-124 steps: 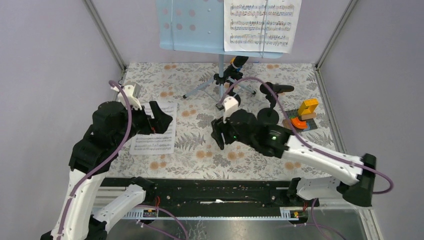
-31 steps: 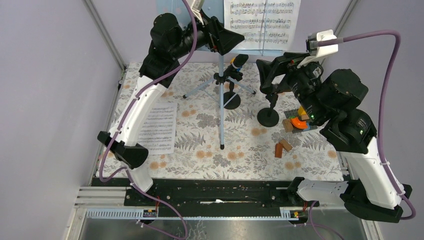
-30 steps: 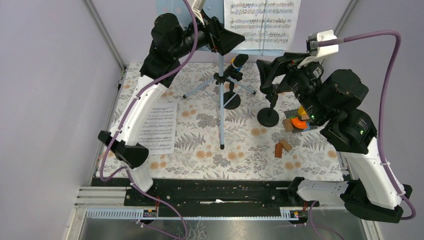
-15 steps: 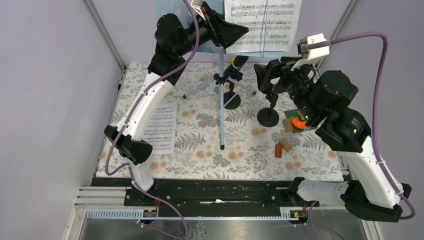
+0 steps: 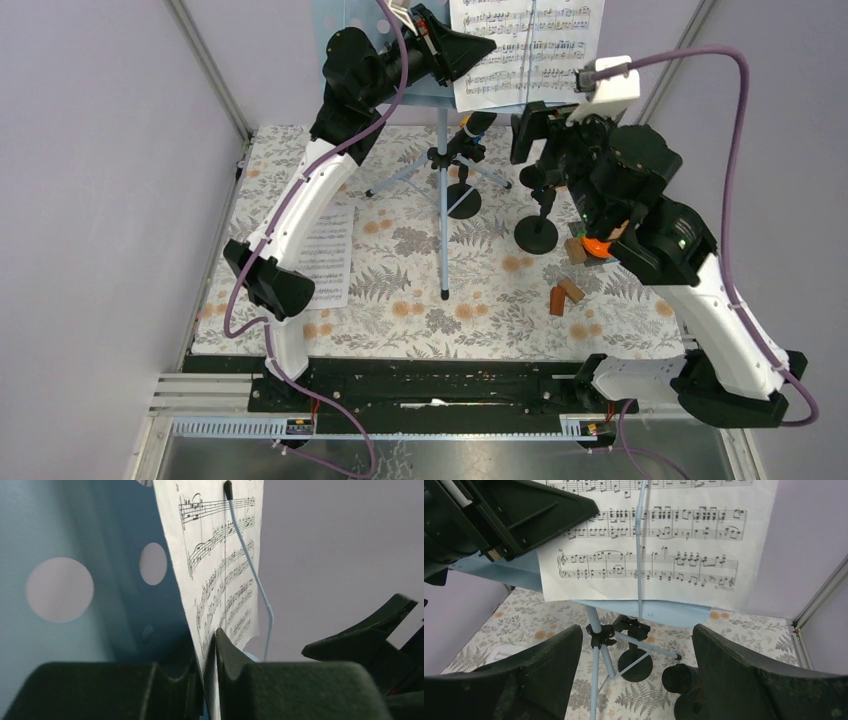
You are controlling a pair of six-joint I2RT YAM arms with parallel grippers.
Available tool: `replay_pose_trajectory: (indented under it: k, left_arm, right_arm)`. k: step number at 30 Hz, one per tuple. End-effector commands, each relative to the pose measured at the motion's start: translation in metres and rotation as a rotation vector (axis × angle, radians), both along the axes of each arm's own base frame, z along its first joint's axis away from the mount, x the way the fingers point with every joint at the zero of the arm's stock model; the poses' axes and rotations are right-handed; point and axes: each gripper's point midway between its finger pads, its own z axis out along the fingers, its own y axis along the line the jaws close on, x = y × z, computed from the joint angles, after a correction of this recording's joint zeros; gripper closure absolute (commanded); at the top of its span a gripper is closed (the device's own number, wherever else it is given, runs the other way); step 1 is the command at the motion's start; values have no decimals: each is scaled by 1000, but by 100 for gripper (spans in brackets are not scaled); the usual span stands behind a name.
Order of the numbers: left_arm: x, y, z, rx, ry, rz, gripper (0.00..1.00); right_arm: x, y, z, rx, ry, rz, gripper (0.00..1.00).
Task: Pack up the instrument practice props
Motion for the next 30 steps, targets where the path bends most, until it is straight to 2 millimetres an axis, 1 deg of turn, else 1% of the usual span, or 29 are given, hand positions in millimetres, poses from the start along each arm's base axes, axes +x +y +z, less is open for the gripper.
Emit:
replay_pose_trajectory:
  k: [1,4,5,8,10,11,12,14,17,21,27,30]
  left_arm:
    - [-5,13,20,-29,-63,40,89]
    - [-8,14,22,-26,-63,41,99]
    - [-8,14,21,-24,-59,42,100]
    - [-11,16,18,-16,-53,41,100]
    - [-12,17,16,-13,-50,46,100]
    - [-13,18,17,-13,-53,47,100]
    - [-14,19,18,-13,-56,48,100]
    - [-15,20,19,-12,-55,50,100]
    - [-17,21,21,-12,-59,53,100]
    - [-20,23,23,-12,-63,54,100]
    - [-21,23,23,-13,-59,47,100]
    - [-21,22,22,-11,-55,45,100]
  right_arm:
    - [13,-2,18,-34,-22,-61,12]
    - [22,5,29,-29,-19,-40,12]
    - [26,7,33,-19,-14,-28,12]
    - [40,7,43,15,4,2,13]
    - [48,7,46,55,25,20,14]
    - [53,5,47,67,29,23,15]
    - [53,8,50,88,30,49,16]
    - [60,5,51,124,42,70,21]
    - [62,8,54,171,51,128,29]
    - [63,18,58,199,50,202,35]
    - [69,20,59,244,64,238,42]
    - [75,18,59,261,67,233,45]
